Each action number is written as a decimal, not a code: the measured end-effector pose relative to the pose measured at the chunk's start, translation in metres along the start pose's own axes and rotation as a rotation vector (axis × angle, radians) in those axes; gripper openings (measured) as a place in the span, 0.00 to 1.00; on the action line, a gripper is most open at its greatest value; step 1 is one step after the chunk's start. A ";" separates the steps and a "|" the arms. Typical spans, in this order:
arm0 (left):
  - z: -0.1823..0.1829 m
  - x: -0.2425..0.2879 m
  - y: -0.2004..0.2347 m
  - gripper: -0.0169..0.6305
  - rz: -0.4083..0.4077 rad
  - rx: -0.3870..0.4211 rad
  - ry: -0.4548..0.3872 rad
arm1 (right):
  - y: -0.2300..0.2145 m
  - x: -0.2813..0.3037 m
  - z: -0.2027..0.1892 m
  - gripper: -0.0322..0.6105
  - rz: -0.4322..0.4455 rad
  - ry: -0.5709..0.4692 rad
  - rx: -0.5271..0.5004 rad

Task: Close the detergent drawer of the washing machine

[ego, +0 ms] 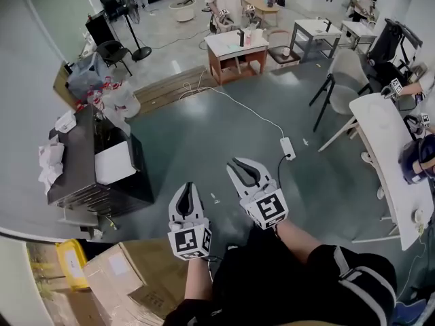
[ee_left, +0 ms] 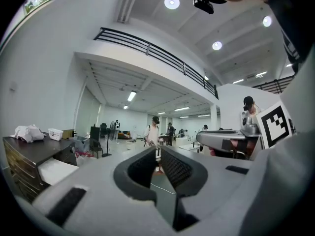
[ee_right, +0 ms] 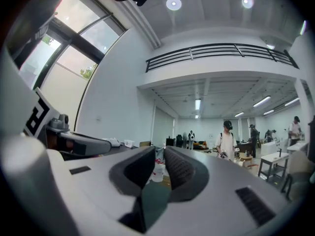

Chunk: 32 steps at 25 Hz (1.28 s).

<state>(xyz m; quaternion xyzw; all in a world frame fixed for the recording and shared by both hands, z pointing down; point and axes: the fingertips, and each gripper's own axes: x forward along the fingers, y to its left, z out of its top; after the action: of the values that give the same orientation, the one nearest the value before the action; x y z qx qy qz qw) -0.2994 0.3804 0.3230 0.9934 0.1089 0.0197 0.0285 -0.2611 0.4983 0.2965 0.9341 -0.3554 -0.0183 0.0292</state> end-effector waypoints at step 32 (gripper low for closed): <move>0.006 0.245 0.047 0.20 0.058 -0.004 0.048 | -0.169 0.180 -0.028 0.25 0.117 -0.006 0.059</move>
<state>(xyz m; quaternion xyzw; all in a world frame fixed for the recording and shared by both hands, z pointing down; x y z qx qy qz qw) -0.0496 0.3880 0.3278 0.9954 0.0807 0.0444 0.0270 -0.0131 0.5056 0.3107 0.9122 -0.4097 -0.0092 0.0017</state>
